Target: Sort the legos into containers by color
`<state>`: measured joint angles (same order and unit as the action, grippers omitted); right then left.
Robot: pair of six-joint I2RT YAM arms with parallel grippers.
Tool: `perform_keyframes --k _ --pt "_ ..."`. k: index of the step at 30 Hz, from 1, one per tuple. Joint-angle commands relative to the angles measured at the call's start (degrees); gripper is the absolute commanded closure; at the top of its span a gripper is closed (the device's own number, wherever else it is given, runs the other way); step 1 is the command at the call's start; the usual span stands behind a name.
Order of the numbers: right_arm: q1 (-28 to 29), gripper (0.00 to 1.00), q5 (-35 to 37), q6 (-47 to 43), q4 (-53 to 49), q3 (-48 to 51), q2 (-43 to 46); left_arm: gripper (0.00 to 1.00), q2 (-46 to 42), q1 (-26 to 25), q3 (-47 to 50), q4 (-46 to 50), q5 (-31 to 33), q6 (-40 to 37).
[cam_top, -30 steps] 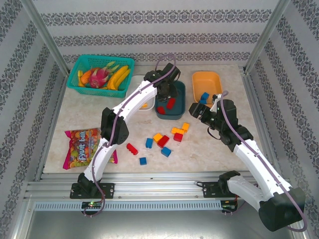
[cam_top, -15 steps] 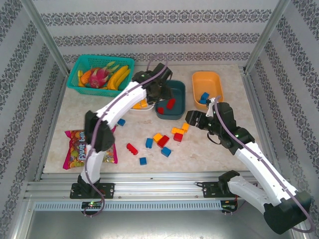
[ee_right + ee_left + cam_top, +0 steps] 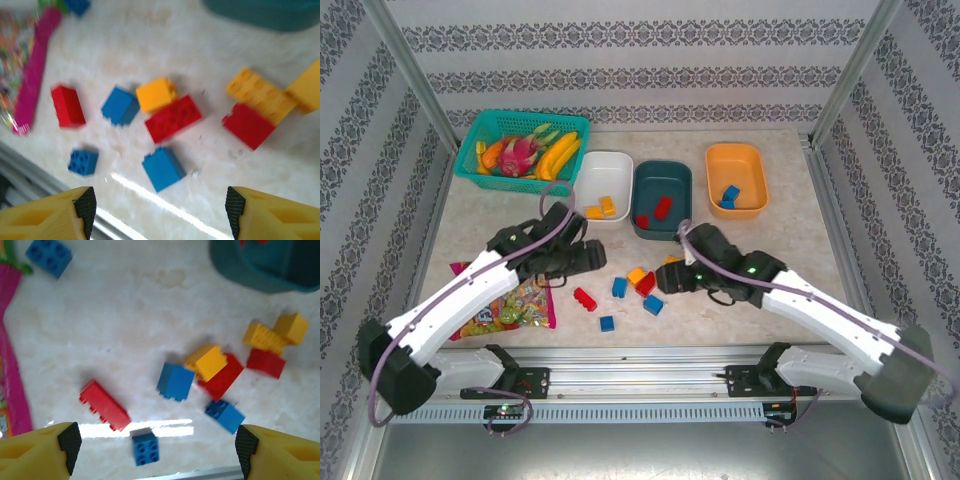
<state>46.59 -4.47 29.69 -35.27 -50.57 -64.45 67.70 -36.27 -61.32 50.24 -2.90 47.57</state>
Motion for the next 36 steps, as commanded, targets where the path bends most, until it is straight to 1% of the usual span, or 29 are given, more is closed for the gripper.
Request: perform_keyframes --k 1,5,8,10,14,17,20,22,25,28,31,34,36 --pt "2.89 0.29 -3.45 -3.76 -3.95 -2.58 -7.05 0.17 -6.60 0.06 4.65 -3.25 -1.96 0.17" --pt "4.87 0.29 -3.47 -9.37 -8.52 -8.16 -18.82 0.15 -12.25 0.05 9.76 -5.49 -5.83 0.39" --pt "5.00 0.29 -1.06 -12.85 -12.74 -13.46 -26.92 0.14 -15.32 0.06 12.50 -6.25 -6.76 1.41" --pt "4.97 0.29 -0.19 -14.31 -14.04 -15.92 -30.63 0.14 -16.38 0.04 13.29 -6.27 -6.53 2.12" --pt "5.24 0.30 -0.91 -16.18 -15.81 -19.35 -36.96 0.13 -16.95 0.06 13.25 -6.73 -6.34 3.28" --pt "5.53 0.32 -0.77 -16.57 -16.28 -20.36 -39.85 0.14 -16.98 0.06 12.78 -6.82 -6.12 3.71" --pt "6.05 0.34 0.58 -16.52 -16.56 -20.84 -41.89 0.13 -17.10 0.06 12.46 -6.69 -5.68 3.89" --pt "6.23 0.37 1.46 -16.60 -16.51 -21.11 -43.22 0.14 -17.33 0.01 12.59 -6.67 -5.62 4.10" --pt "6.32 0.44 2.24 -16.27 -15.63 -21.37 -44.57 0.14 -18.09 0.06 13.23 -7.25 -5.60 4.79" --pt "6.32 0.55 2.67 -15.69 -15.26 -21.85 -44.67 0.14 -18.48 0.06 13.83 -8.05 -5.96 5.32" --pt "6.25 0.65 3.50 -14.60 -15.83 -21.94 -42.15 0.14 -18.30 0.06 14.11 -9.64 -7.59 5.05" --pt "4.81 0.69 4.38 -13.26 -18.68 -22.51 -36.49 0.14 -16.32 -0.03 13.13 -14.52 -12.22 3.84" --pt "1.70 0.70 4.83 -12.34 -20.66 -23.02 -31.64 0.14 -13.34 -0.03 11.26 -17.84 -14.97 3.20"
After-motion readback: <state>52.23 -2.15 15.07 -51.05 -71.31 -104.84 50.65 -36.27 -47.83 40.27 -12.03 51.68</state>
